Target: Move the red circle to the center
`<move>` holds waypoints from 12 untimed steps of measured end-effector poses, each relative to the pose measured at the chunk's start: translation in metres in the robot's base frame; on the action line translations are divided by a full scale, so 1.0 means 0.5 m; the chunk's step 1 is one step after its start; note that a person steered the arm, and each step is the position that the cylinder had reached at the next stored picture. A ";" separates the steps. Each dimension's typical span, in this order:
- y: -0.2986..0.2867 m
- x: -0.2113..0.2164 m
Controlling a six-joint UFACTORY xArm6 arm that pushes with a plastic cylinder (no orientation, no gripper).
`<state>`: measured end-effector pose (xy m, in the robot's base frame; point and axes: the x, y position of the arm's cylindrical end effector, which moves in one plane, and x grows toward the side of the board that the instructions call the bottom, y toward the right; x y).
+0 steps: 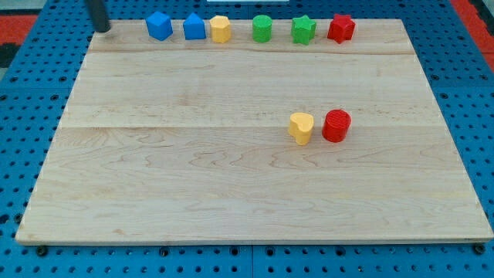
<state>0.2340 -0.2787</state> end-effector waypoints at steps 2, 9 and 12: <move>0.102 -0.066; 0.913 0.300; 0.489 0.336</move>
<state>0.4022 -0.0342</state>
